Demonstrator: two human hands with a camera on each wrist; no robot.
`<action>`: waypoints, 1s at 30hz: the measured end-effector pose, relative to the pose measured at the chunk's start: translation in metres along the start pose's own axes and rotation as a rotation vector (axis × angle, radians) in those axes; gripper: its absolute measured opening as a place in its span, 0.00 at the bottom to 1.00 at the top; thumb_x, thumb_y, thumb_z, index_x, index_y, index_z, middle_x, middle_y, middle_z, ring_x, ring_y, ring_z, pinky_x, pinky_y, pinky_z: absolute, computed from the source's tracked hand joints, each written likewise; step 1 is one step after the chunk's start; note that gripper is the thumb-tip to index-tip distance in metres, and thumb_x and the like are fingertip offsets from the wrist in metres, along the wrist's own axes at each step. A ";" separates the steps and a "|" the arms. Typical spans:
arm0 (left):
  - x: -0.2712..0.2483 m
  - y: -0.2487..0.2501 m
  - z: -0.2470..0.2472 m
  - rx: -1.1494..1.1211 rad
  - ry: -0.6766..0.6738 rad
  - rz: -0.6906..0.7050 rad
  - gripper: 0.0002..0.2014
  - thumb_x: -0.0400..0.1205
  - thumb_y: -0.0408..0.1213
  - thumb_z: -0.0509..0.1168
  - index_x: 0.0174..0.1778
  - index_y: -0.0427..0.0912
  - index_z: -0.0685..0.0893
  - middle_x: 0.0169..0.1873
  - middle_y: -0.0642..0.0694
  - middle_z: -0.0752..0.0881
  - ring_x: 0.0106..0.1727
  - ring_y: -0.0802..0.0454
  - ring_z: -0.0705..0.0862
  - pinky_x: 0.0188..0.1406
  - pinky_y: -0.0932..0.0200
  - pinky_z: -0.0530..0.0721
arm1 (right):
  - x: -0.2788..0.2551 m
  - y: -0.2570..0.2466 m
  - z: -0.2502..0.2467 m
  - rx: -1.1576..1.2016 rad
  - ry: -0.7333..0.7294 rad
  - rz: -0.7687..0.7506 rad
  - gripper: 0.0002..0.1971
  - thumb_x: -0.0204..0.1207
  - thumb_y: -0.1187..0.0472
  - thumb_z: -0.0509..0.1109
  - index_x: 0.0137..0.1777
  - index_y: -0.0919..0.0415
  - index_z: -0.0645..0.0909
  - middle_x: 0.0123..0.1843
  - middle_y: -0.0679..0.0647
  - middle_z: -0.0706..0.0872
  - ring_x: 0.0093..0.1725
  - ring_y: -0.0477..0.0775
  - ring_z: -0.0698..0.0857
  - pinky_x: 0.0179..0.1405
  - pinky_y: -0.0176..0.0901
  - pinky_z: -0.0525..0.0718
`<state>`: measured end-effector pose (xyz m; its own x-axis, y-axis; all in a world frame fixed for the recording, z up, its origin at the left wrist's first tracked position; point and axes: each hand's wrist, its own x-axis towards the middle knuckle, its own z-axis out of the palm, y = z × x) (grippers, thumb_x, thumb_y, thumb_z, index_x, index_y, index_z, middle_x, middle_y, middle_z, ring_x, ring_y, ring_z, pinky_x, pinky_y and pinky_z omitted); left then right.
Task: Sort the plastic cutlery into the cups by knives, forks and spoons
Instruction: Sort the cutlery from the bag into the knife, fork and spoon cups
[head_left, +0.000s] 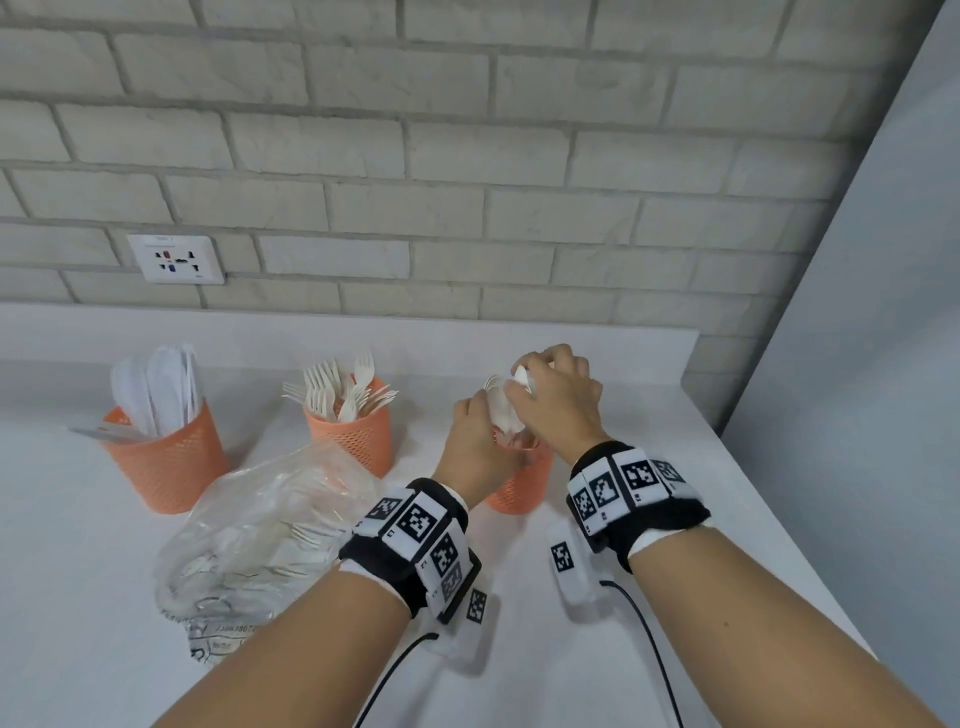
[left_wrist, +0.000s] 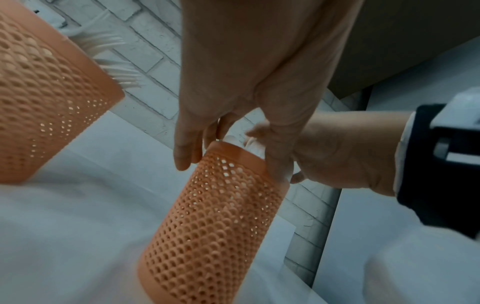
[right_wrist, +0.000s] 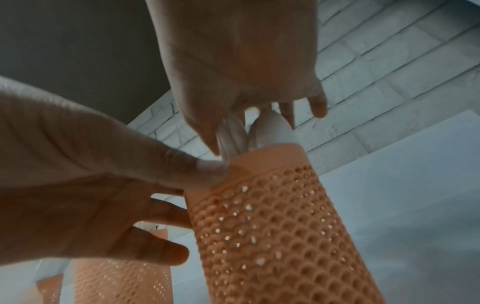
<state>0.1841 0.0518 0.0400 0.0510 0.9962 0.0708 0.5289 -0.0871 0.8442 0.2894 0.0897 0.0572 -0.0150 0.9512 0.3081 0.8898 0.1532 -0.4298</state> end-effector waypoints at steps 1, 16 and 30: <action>0.000 0.000 0.000 -0.003 -0.002 -0.011 0.37 0.71 0.34 0.76 0.73 0.38 0.65 0.68 0.42 0.68 0.60 0.55 0.71 0.55 0.66 0.68 | -0.001 0.000 0.001 -0.115 -0.049 0.004 0.18 0.80 0.46 0.57 0.65 0.52 0.76 0.72 0.55 0.69 0.74 0.59 0.64 0.70 0.59 0.61; -0.060 -0.009 -0.121 0.113 0.301 0.090 0.08 0.79 0.46 0.66 0.37 0.48 0.84 0.53 0.47 0.75 0.53 0.51 0.78 0.52 0.60 0.72 | -0.027 -0.074 -0.042 0.241 0.087 -0.280 0.18 0.78 0.56 0.66 0.67 0.59 0.74 0.66 0.57 0.74 0.67 0.58 0.73 0.65 0.51 0.73; -0.106 -0.107 -0.169 0.572 -0.146 -0.444 0.17 0.76 0.47 0.69 0.26 0.43 0.74 0.35 0.45 0.79 0.46 0.48 0.79 0.39 0.58 0.79 | -0.090 -0.154 0.066 -0.250 -0.802 -0.384 0.27 0.76 0.60 0.70 0.73 0.67 0.66 0.66 0.63 0.80 0.61 0.61 0.81 0.59 0.45 0.79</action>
<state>-0.0214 -0.0440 0.0320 -0.1797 0.9308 -0.3182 0.8829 0.2953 0.3652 0.1233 -0.0021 0.0395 -0.5579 0.7619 -0.3292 0.8296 0.5232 -0.1949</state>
